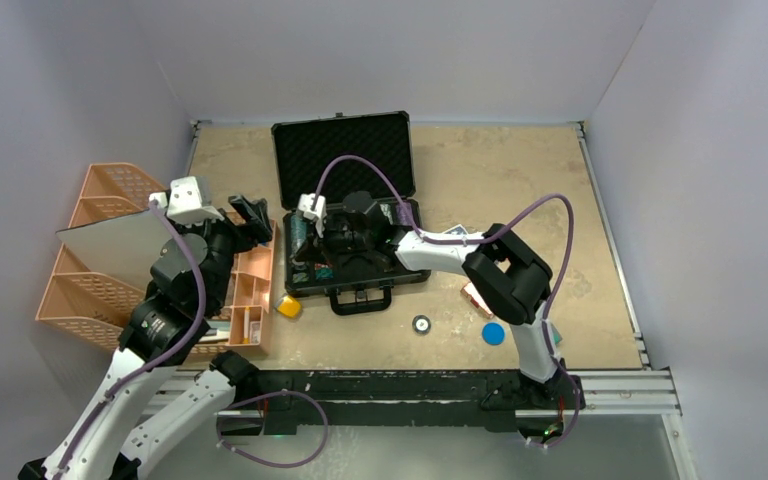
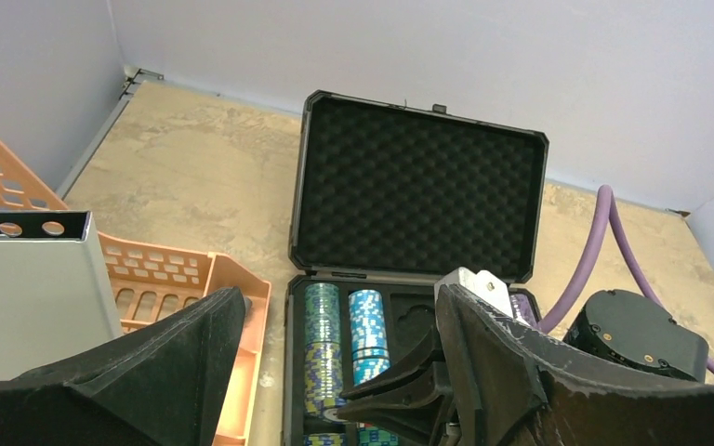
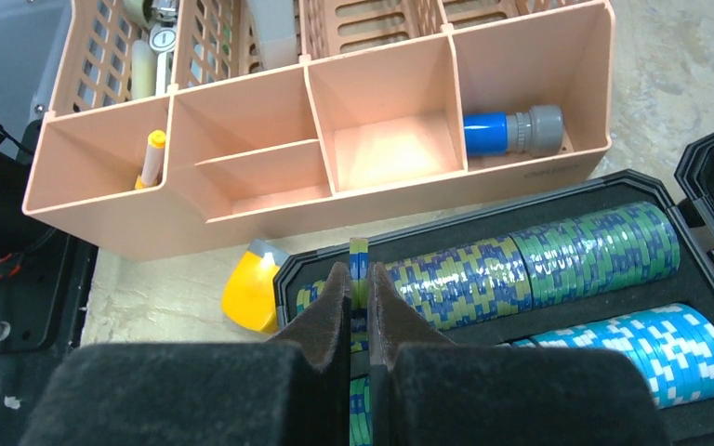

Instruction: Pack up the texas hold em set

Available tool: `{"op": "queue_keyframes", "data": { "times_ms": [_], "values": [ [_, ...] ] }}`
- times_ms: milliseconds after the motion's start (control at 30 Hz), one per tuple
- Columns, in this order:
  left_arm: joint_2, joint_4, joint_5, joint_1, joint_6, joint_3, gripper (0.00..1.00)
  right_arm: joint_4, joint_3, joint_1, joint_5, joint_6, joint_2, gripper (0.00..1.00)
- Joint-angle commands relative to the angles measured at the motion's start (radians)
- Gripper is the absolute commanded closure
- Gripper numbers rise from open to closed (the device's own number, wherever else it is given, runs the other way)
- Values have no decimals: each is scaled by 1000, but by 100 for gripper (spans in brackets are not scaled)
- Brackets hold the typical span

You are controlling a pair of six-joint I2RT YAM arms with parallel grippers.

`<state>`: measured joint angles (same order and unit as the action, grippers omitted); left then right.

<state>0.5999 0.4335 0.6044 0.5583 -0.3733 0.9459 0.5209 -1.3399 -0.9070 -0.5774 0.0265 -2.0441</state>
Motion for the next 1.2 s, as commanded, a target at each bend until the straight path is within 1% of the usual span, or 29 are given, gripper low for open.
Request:
{"op": "queue_keyframes", "data": {
  "times_ms": [0, 167, 433, 500, 633, 700, 733, 867, 967, 1100, 1167],
  "values": [
    [2, -36, 18, -4, 25, -10, 21, 27, -17, 2, -55, 75, -1, 100],
    [-1, -36, 25, -4, 24, -15, 21, -23, -38, -2, -70, 110, -16, 100],
    [4, -36, 30, -3, 25, -19, 21, -56, -52, -6, -19, 154, -43, 91],
    [6, -36, 32, -4, 26, -18, 21, -59, -56, -8, 4, 159, -47, 85],
    [8, -37, 35, -4, 34, -21, 21, -76, -69, -15, 56, 158, -34, 64],
    [8, -36, 34, -4, 36, -21, 21, -72, -72, -15, 66, 136, -21, 57],
    [8, -36, 35, -4, 37, -20, 21, -70, -72, -15, 67, 126, -13, 55],
    [5, -33, 40, -4, 37, -21, 21, -22, -34, -15, 69, 38, 41, 55],
    [-1, -30, 38, -4, 31, -22, 21, -23, -13, -15, 74, -87, 102, 56],
    [-9, -27, 24, -3, 28, -20, 21, -89, 27, -15, 183, -196, 214, 56],
    [-17, -25, 11, -4, 26, -21, 21, -103, 89, -15, 263, -259, 290, 50]
  ]
}}
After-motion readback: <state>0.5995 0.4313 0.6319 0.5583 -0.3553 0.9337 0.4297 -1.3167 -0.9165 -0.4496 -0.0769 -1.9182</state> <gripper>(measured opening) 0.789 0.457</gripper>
